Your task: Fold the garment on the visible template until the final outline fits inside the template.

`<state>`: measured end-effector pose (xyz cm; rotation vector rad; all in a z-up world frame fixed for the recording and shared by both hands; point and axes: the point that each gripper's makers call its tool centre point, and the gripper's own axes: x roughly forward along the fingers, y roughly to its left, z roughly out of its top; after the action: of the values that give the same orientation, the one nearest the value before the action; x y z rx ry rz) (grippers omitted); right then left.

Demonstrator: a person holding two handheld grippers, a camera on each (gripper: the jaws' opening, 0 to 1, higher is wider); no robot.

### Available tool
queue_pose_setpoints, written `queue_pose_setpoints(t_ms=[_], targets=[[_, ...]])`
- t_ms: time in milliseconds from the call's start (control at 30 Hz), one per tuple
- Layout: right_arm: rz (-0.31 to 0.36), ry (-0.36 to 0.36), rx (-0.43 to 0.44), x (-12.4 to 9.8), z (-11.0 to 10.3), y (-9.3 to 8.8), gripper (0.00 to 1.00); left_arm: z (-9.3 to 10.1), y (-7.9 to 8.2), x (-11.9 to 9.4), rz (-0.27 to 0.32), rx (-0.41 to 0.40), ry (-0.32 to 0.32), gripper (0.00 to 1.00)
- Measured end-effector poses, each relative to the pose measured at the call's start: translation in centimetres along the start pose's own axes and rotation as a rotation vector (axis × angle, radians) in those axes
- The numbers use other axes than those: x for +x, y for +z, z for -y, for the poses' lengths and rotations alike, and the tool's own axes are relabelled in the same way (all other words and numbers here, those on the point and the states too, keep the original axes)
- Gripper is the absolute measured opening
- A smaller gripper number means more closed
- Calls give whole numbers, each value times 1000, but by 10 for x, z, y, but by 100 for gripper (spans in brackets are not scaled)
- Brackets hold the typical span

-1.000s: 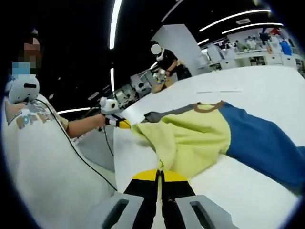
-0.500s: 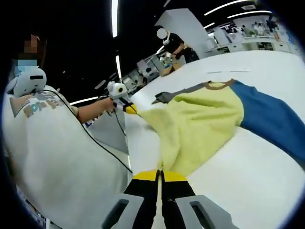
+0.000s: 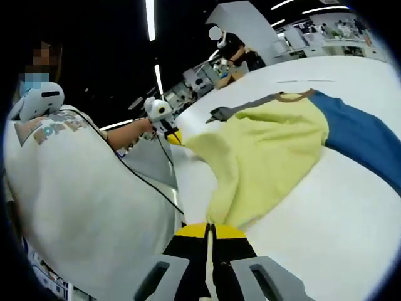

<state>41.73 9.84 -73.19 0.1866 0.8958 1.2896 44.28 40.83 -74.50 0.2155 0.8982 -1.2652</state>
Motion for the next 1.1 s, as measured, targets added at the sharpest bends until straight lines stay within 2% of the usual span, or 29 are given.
queue_pose_setpoints(t_ms=[267,500,867,1100], targets=[[-73,6,2,1,-4,-20,0,12,-11,6,-65,26,-44,0],[-134,16,-7,1,-11,-35,0,25,-29,11,-145,38,-99,0],[-222,17,-40,3,-12,-53,0,26,-46,6,-213,28,-95,0],[-253,9,-39,0,-6,-60,0,43,-51,9,-252,21,-167,0]])
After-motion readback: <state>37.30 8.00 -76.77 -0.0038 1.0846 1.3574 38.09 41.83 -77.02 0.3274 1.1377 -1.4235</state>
